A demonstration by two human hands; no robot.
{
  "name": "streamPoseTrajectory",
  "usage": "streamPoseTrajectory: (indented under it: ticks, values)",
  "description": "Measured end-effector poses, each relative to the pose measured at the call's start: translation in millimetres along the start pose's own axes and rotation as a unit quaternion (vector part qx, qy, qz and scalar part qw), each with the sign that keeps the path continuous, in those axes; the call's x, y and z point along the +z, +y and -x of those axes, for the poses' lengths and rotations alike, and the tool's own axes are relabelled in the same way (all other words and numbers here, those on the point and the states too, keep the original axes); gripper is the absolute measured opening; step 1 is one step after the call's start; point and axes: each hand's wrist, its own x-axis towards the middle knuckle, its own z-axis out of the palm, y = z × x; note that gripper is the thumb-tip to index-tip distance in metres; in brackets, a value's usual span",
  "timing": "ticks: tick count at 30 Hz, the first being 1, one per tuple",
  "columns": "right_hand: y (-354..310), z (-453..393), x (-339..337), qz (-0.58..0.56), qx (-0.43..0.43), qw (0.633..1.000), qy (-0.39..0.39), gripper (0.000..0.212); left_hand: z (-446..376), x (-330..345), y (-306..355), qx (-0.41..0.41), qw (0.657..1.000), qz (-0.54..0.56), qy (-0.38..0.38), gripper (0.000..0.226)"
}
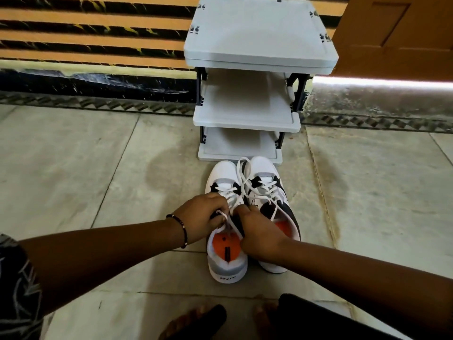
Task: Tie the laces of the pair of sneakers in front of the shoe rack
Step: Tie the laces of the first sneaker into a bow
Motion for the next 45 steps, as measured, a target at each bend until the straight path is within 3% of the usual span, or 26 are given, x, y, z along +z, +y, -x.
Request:
streamPoseTrajectory:
  ticks: [2,4,6,8,12,14,17,20,25,30,36,41,45]
  values:
    - [-4,-2,-1,-0.147,0.066,0.987,-0.005,0.049,2,1,6,-0.023,0.999,0.022,0.022,0.008]
    - [-10,-6,-7,-0.309,0.137,0.941,-0.011,0.037,4,2,17,-0.060,0.997,0.032,0.045,0.010]
    - [-15,-8,-17,-0.388,0.158,0.908,-0.033,0.024,5,-1,25,-0.081,0.996,0.026,0.041,0.016]
    - [-20,-9,-24,-0.407,0.136,0.902,-0.054,0.023,5,-10,30,-0.107,0.993,0.049,0.027,0.020]
    - [-32,-3,-39,-0.380,0.089,0.921,-0.016,0.004,4,-39,39,-0.182,0.951,0.245,0.048,0.037]
    - [-36,0,-50,-0.361,0.047,0.931,0.018,0.020,5,-53,46,-0.199,0.919,0.331,0.081,0.033]
    - [-45,7,-71,-0.370,-0.026,0.927,0.057,0.023,6,-69,57,-0.201,0.869,0.438,0.112,0.025]
    - [-52,11,-85,-0.409,-0.070,0.908,0.063,0.021,4,-76,64,-0.176,0.845,0.479,0.161,0.028]
    - [-53,7,-94,-0.418,-0.110,0.895,0.112,0.017,11,-84,65,-0.136,0.834,0.481,0.232,0.025]
    - [-53,10,-105,-0.484,-0.153,0.855,0.108,0.015,22,-97,61,-0.133,0.785,0.532,0.289,0.025]
    - [-62,14,-106,-0.446,-0.188,0.865,0.131,0.020,23,-105,71,-0.071,0.808,0.503,0.298,0.018]
    - [-62,16,-105,-0.417,-0.201,0.876,0.133,0.022,13,-115,92,0.023,0.863,0.394,0.314,0.019]
    - [-64,18,-106,-0.389,-0.232,0.884,0.110,0.009,14,-114,106,0.082,0.894,0.322,0.299,0.016]
